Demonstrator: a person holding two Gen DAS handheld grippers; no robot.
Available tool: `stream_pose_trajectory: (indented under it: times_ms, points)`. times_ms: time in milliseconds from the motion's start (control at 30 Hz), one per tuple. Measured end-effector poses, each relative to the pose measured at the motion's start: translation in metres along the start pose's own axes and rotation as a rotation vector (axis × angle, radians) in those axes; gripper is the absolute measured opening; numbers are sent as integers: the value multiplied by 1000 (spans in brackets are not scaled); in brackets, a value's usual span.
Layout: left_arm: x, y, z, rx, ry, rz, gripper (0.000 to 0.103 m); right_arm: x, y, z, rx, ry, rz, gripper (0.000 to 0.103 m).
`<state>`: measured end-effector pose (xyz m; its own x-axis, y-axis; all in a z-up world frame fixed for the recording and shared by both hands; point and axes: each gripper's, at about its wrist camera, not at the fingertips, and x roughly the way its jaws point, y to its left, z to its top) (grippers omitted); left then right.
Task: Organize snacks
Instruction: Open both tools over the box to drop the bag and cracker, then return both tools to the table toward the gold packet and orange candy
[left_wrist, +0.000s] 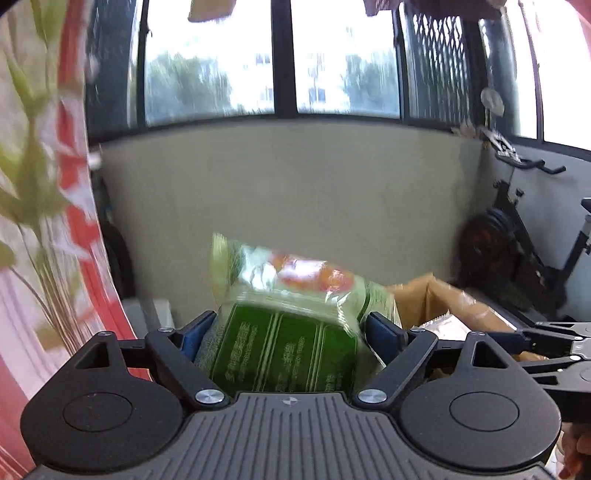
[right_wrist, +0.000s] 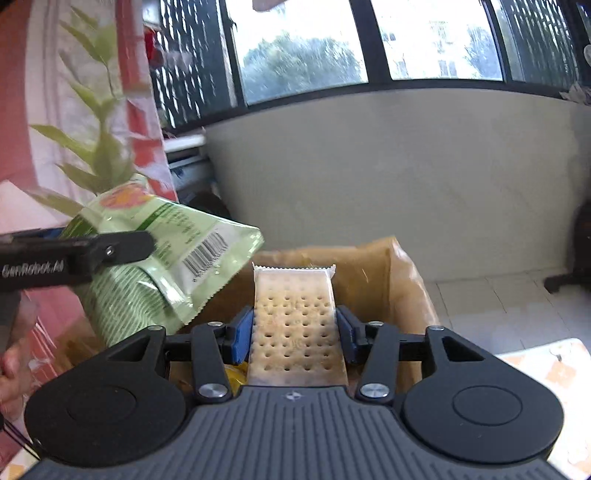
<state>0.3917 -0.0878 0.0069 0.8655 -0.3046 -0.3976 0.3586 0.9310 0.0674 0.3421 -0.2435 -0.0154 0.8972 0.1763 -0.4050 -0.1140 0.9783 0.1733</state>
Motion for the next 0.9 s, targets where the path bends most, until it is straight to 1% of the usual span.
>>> stream_pose_trajectory:
  times_ms: [67,167,267,367,533,600,667,767,833,900]
  points:
    - [2,6,0,-2,9,-1,90,-7,-1,-1,-17,-19,5,56]
    - [-4,16,-1,-20,2,-6,92,-19,1,-1,-22,-43,5,56]
    - [-25,28,-4,-73,-22,-41,92,-39,6,-7,-41,-73,34,56]
    - [-48,38,-11,-97,-48,-70,92,-58,13,-16,-61,-98,67,56]
    - [-89,40,-45,-120,-50,-104,91,-89,18,-39,-82,-139,141,56]
    - [-102,41,-62,-134,-45,-101,91,-101,17,-51,-101,-146,174,56]
    - [-112,40,-80,-142,-38,-85,91,-110,16,-63,-121,-140,203,56]
    - [-122,39,-106,-159,-28,-46,90,-119,10,-82,-149,-87,248,56]
    - [-124,39,-123,-194,-16,-24,90,-119,4,-96,-158,-34,269,56]
    - [-123,39,-137,-243,8,-4,90,-115,-3,-115,-172,35,272,56]
